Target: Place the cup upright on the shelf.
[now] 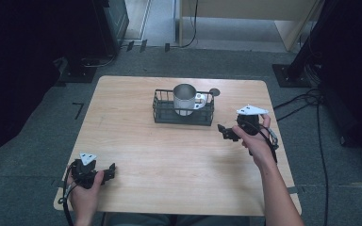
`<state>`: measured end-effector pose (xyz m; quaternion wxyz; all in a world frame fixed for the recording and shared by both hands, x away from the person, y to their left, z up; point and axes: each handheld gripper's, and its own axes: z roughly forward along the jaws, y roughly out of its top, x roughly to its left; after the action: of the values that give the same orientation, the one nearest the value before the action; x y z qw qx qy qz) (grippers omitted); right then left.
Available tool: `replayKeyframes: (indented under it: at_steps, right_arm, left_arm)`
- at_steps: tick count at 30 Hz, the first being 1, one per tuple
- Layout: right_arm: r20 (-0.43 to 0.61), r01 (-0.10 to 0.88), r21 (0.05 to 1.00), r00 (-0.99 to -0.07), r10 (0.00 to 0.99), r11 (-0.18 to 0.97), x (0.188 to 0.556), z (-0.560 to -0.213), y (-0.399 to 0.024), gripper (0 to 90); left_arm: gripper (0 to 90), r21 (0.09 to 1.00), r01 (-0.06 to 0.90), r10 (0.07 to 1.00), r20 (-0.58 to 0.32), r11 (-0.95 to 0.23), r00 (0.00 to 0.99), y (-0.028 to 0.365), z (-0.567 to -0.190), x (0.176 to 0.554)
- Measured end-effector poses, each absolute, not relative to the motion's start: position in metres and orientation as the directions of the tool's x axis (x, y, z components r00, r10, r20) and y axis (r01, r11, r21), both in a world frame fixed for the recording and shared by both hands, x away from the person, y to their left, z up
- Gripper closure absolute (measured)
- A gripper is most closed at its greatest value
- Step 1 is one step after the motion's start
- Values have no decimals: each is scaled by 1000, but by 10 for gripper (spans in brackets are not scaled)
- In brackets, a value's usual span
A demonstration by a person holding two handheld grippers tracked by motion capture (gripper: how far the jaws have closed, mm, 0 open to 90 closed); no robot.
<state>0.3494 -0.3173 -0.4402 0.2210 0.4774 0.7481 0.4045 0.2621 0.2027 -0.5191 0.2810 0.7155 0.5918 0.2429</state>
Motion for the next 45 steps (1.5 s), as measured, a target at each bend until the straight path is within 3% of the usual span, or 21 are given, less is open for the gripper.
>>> replayKeyframes:
  at_steps: [45]
  right_arm:
    - [82, 649, 752, -267, 960, 116, 228, -521, -396, 0]
  left_arm:
    - [0, 689, 710, 983, 18, -144, 183, 203, -519, 262]
